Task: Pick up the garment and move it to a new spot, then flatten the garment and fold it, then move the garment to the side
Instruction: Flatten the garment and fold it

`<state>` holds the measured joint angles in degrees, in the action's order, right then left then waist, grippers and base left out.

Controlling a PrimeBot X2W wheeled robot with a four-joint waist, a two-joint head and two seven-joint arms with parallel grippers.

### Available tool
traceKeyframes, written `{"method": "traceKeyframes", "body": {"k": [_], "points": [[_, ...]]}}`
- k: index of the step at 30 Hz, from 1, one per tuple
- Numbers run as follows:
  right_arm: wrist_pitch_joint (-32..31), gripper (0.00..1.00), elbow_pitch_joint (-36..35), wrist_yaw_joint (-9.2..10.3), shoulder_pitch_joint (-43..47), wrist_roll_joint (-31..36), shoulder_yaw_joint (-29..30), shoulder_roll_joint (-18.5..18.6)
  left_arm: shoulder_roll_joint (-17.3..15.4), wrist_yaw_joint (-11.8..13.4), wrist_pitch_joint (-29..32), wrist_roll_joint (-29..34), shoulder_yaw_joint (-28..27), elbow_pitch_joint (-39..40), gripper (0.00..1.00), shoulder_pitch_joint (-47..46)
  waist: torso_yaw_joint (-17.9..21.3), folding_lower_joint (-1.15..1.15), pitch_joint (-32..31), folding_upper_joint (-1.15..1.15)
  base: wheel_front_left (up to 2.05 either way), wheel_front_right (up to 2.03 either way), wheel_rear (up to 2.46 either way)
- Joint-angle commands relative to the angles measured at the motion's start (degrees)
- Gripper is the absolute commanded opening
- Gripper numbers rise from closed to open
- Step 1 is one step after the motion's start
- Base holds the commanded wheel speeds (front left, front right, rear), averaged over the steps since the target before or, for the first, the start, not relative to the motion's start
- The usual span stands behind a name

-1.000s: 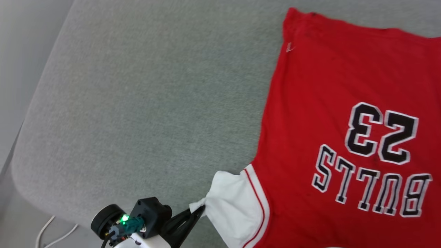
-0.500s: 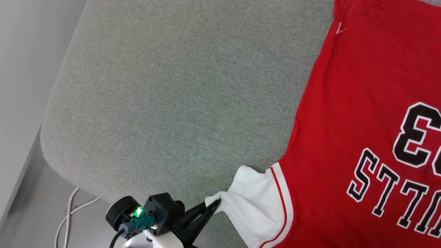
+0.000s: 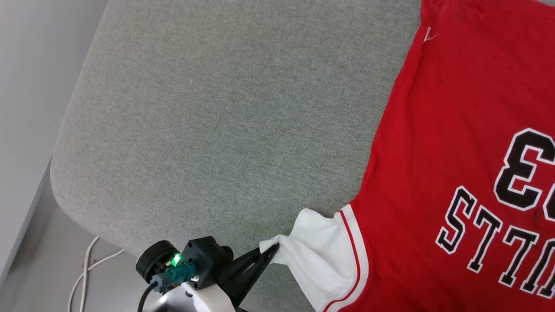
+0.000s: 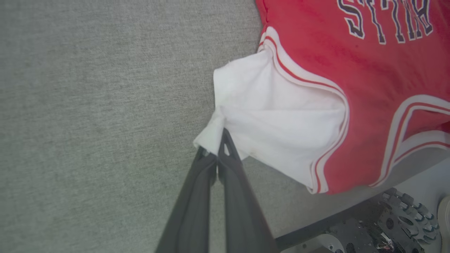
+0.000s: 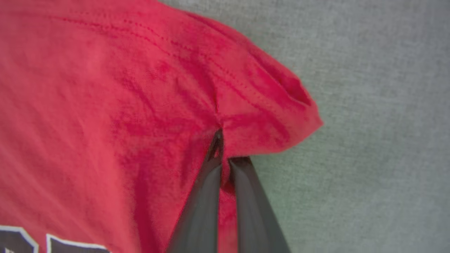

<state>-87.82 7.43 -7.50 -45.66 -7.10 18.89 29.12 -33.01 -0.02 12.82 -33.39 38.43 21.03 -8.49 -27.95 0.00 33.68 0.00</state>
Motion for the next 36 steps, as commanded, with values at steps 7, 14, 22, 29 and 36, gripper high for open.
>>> {"method": "traceKeyframes", "body": {"k": [7, 14, 22, 29, 36], "points": [[0.2, 0.0, 1.6, 0.02, 8.0, -1.2, -0.7, -1.4, -0.7, 0.4, -1.2, 0.0, -0.8, -0.8, 0.0, 0.7, 2.9, 0.0, -5.0, 0.0, 0.0, 0.0, 0.0], [2.8, 0.0, 1.0, 0.02, 16.1, -5.8, -2.8, 0.8, -1.6, 1.9, -1.0, -0.6, -1.5, -1.1, 0.0, 2.3, 7.4, 0.0, -11.9, 0.0, 0.0, 0.0, 0.0], [5.0, 0.0, -2.0, 0.02, 26.5, -11.3, -4.8, 0.6, -2.1, 4.0, -1.5, -1.9, -2.5, -1.5, 0.0, 5.0, 13.3, 0.0, -19.5, 0.0, 0.0, 0.0, 0.0], [8.3, 0.0, -5.1, 0.02, 36.3, -15.4, -6.1, 0.3, -3.4, 6.1, -1.9, -3.1, -3.4, -1.9, 0.0, 8.6, 18.4, 0.0, -24.3, 0.0, 0.0, 0.0, 0.0], [12.2, 0.0, -8.1, 0.02, 44.8, -18.2, -3.3, -3.5, -3.9, 7.6, -2.9, -3.5, -4.2, -3.1, 0.0, 10.9, 21.4, 0.0, -27.2, 0.0, 0.0, 0.0, 0.0]]}}
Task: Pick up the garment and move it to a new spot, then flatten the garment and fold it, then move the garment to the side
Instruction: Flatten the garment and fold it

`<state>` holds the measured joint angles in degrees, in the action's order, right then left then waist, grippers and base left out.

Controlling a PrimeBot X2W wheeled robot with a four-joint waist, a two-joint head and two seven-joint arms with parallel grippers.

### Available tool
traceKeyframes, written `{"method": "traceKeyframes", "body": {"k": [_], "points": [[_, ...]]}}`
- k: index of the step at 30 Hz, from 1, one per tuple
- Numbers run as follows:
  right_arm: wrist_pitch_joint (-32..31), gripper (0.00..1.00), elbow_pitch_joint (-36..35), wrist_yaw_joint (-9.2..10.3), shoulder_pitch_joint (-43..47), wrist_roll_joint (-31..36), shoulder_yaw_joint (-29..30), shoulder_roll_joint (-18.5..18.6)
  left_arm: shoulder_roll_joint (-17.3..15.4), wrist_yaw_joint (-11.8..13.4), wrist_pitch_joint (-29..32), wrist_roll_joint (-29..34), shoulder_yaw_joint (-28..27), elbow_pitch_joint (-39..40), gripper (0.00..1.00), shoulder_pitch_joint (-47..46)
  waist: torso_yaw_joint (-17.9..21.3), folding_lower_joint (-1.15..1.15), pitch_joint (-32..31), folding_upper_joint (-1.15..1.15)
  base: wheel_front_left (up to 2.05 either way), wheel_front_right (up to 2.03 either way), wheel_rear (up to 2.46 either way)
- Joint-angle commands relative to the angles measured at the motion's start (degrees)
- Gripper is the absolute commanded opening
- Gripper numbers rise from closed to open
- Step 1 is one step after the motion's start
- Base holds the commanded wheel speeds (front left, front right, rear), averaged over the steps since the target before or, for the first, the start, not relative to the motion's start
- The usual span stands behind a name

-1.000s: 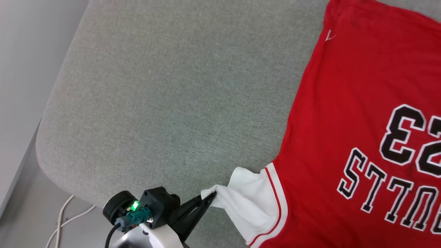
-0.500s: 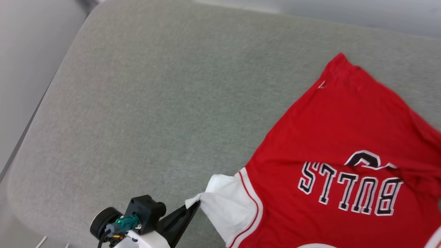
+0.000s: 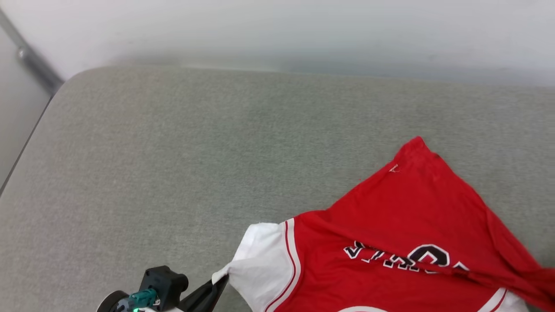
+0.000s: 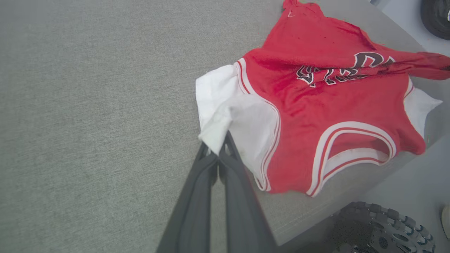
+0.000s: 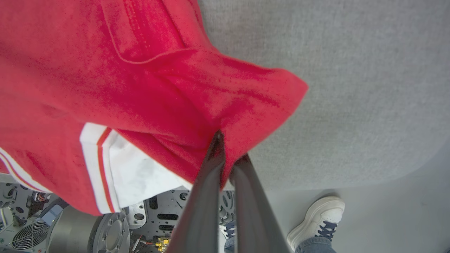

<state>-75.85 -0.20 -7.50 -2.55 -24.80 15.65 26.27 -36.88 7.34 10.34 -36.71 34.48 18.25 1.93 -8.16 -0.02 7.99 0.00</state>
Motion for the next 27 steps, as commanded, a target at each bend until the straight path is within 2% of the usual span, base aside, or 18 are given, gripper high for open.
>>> {"method": "traceKeyframes", "body": {"k": [1, 9, 14, 15, 16, 17, 22, 27], "points": [[0.6, 0.0, -1.0, 0.02, 2.8, -0.6, 0.2, -1.3, 0.1, 0.4, -0.7, -0.2, -0.3, -0.6, 0.0, 0.8, 1.9, 0.02, -1.7, 0.0, 0.0, 0.0, 0.0], [3.5, 0.0, -3.0, 0.02, 9.7, -0.5, 2.2, -5.6, 0.6, 0.6, -1.6, -0.5, -0.1, -2.3, 0.0, 1.2, 2.9, 0.02, -2.7, 0.0, 0.0, 0.0, 0.0], [4.7, 0.0, -2.6, 0.02, 10.8, -0.8, 1.7, -6.1, 0.6, 0.7, -1.6, -0.6, -0.1, -2.2, 0.0, 1.0, 2.9, 0.02, -2.8, 0.0, 0.0, 0.0, 0.0], [5.3, 0.13, -3.0, 0.02, 10.5, -1.0, 1.1, -5.5, 0.5, 0.7, -1.5, -0.6, -0.1, -2.0, 0.0, 0.9, 2.9, 0.02, -2.7, 0.0, 0.0, 0.0, 0.0], [6.2, 0.95, -3.2, 0.02, 10.2, -1.1, 0.6, -4.9, 0.5, 0.7, -1.5, -0.6, -0.1, -1.9, 0.0, 0.7, 2.8, 0.02, -2.6, 0.0, 0.0, 0.0, 0.0], [6.6, 1.0, -3.0, 0.03, 10.0, -1.3, 0.4, -4.5, 0.5, 0.7, -1.4, -0.5, -0.1, -1.9, 0.0, 0.6, 2.7, 0.02, -2.5, 0.0, 0.0, 0.0, 0.0], [7.4, 1.0, -4.9, 0.02, 7.0, -3.3, -2.6, -1.8, 0.5, 1.1, -1.3, -0.3, 0.0, -1.3, 0.0, 0.4, 1.9, 0.02, -2.1, 0.0, 0.0, 0.0, 0.0], [7.4, 1.0, -8.8, 0.02, 1.4, -5.1, -4.4, -0.5, 0.4, 1.1, -1.2, 0.2, -0.1, -0.4, 0.0, -0.4, 0.2, 0.02, -0.4, 0.0, 0.0, 0.0, 0.0]]}}
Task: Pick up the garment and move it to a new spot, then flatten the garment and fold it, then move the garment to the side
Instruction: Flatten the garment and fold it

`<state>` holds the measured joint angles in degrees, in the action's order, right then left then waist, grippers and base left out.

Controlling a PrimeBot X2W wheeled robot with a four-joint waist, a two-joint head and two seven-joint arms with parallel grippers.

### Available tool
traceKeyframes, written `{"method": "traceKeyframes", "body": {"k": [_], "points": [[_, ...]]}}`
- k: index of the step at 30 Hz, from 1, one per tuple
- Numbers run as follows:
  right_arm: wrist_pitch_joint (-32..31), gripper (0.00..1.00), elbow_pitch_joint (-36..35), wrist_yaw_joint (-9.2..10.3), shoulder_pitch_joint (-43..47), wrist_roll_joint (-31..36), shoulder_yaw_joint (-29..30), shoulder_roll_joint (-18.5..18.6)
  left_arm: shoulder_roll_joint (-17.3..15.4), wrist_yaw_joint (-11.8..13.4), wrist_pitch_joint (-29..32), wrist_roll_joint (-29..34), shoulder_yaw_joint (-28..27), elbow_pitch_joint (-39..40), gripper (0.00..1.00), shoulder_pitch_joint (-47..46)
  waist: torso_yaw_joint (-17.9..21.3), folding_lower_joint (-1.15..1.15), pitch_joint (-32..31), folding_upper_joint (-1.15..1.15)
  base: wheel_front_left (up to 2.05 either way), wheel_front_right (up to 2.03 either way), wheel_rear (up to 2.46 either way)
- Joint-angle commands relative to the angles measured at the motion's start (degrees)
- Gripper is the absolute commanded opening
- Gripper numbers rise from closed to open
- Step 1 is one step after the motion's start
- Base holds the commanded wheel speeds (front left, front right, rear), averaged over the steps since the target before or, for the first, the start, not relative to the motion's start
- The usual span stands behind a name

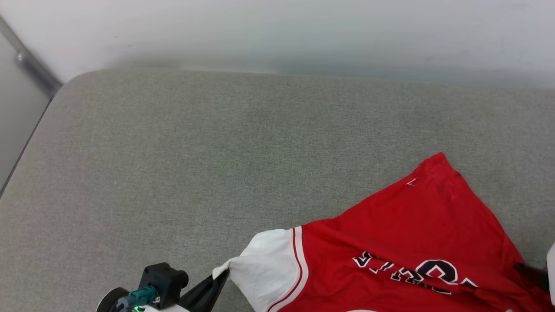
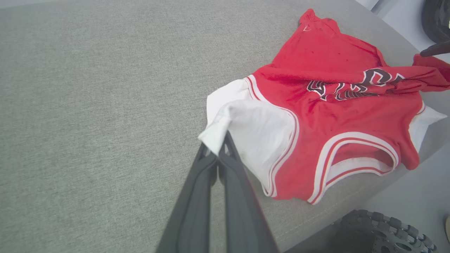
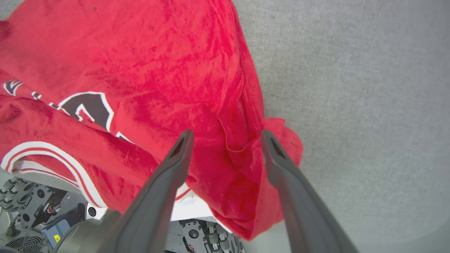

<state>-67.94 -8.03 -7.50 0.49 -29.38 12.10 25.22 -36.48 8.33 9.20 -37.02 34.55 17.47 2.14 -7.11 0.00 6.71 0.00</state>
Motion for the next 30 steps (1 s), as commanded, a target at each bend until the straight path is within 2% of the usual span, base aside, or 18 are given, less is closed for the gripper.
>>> {"method": "traceKeyframes", "body": {"k": [1, 7, 18, 26, 30], "points": [[-0.9, 1.0, -1.8, 0.02, -2.9, -0.7, -1.3, 0.9, 0.1, 0.1, 0.0, 0.6, -0.1, 0.5, 0.0, -1.0, -1.3, 0.0, 1.3, 0.0, 0.0, 0.0, 0.0], [-3.4, 1.0, -2.7, 0.02, -12.2, 0.5, -3.7, 1.4, 0.6, -0.5, 0.0, 1.5, 0.4, 1.6, 0.0, -3.1, -4.3, 0.0, 5.2, 0.0, 0.0, 0.0, 0.0], [-6.4, 1.0, 7.0, 0.02, -26.3, 6.4, -5.5, 1.7, 2.9, -2.0, -0.7, 3.3, 2.0, 3.0, 0.0, -7.5, -11.0, 0.0, 12.6, 0.0, 0.0, 0.0, 0.0], [-7.3, 1.0, 13.3, 0.02, -30.1, 11.6, -7.7, 5.1, 5.5, -3.9, -2.0, 4.7, 4.0, 2.0, 0.0, -10.7, -15.0, 0.0, 17.3, 0.0, 0.0, 0.0, 0.0], [-6.7, 1.0, 16.0, 0.01, -29.9, 11.9, -8.5, 4.7, 6.6, -4.7, -2.4, 5.0, 4.9, 1.2, 0.0, -12.1, -16.1, 0.0, 18.6, 0.0, 0.0, 0.0, 0.0]]}}
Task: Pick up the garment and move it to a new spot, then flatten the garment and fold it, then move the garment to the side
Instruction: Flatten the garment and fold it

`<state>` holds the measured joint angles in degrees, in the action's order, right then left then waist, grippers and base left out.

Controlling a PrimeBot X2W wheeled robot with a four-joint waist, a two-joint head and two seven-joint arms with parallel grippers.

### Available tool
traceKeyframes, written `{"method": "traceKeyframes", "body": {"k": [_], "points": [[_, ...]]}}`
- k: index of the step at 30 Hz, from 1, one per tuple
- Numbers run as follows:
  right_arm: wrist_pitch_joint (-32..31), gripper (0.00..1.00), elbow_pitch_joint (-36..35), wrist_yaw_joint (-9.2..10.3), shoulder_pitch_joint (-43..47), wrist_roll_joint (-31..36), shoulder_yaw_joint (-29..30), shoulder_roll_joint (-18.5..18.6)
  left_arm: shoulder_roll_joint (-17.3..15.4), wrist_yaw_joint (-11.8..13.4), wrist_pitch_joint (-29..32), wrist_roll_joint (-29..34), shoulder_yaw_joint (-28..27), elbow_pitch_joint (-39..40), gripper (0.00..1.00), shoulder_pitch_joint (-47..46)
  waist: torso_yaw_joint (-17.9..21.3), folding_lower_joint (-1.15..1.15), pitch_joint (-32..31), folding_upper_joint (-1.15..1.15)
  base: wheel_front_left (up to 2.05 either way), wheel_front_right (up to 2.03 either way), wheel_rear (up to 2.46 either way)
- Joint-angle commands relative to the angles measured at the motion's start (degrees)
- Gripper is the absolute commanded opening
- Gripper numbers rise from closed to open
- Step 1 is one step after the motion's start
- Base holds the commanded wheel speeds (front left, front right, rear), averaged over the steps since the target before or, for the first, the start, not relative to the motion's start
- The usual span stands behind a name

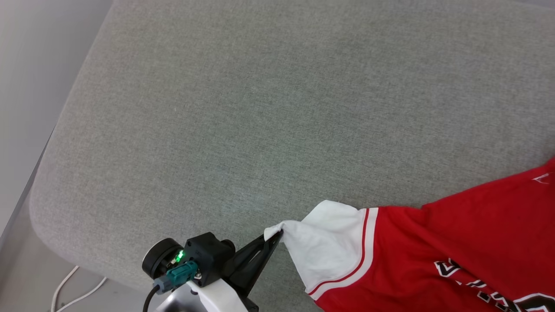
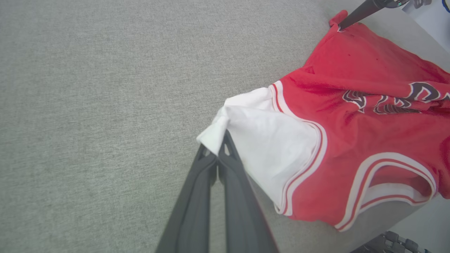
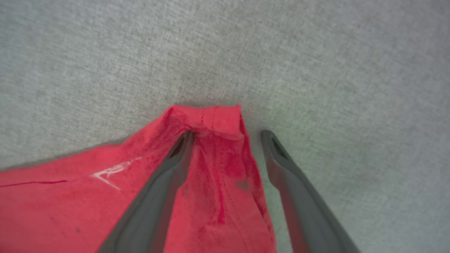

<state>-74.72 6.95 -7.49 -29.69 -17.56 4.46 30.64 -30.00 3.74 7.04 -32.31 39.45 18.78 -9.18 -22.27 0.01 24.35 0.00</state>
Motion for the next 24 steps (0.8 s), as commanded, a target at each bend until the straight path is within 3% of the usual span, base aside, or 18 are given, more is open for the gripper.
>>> {"method": "traceKeyframes", "body": {"k": [1, 8, 9, 10, 11, 17, 24], "points": [[0.0, 1.0, 1.6, 0.0, 0.4, 0.2, -1.2, -0.7, 0.4, -0.2, -0.4, 0.4, 0.1, -0.3, 0.0, -1.0, -1.1, -0.01, 1.3, 0.0, 0.0, 0.0, 0.0], [-1.9, 1.0, 4.3, 0.0, 3.7, -0.8, -3.3, -0.7, 0.9, -0.6, -0.7, 0.3, 0.3, -1.1, 0.0, -2.0, -1.8, -0.01, 2.1, 0.0, 0.0, 0.0, 0.0], [-2.2, 0.51, 4.5, 0.0, 4.1, -1.0, -3.2, -0.8, 1.0, -0.5, -0.7, 0.2, 0.3, -1.2, 0.0, -1.9, -1.8, -0.01, 2.2, 0.0, 0.0, 0.0, 0.0], [-2.5, 0.2, 4.6, 0.0, 4.4, -1.1, -3.2, -1.0, 1.0, -0.5, -0.8, 0.2, 0.3, -1.3, 0.0, -2.0, -1.8, -0.01, 2.2, 0.0, 0.0, 0.0, 0.0], [-2.6, 0.0, 4.6, 0.0, 4.7, -1.2, -3.2, -1.1, 1.0, -0.4, -0.8, 0.2, 0.3, -1.4, 0.0, -2.1, -1.7, -0.01, 2.2, 0.0, 0.0, 0.0, 0.0], [-0.6, 0.0, 5.0, 0.01, 4.6, -0.6, -1.8, -1.0, 0.8, -0.3, -1.0, 0.2, 0.0, -1.8, 0.0, -2.5, -1.0, -0.01, 1.3, 0.0, 0.0, 0.0, 0.0], [7.0, 0.0, 5.3, 0.0, 0.9, -1.8, -2.1, -2.6, -0.5, 0.6, -1.2, 0.2, -1.1, -1.6, 0.0, -2.2, 1.5, -0.01, -3.2, 0.0, 0.0, 0.0, 0.0]]}}
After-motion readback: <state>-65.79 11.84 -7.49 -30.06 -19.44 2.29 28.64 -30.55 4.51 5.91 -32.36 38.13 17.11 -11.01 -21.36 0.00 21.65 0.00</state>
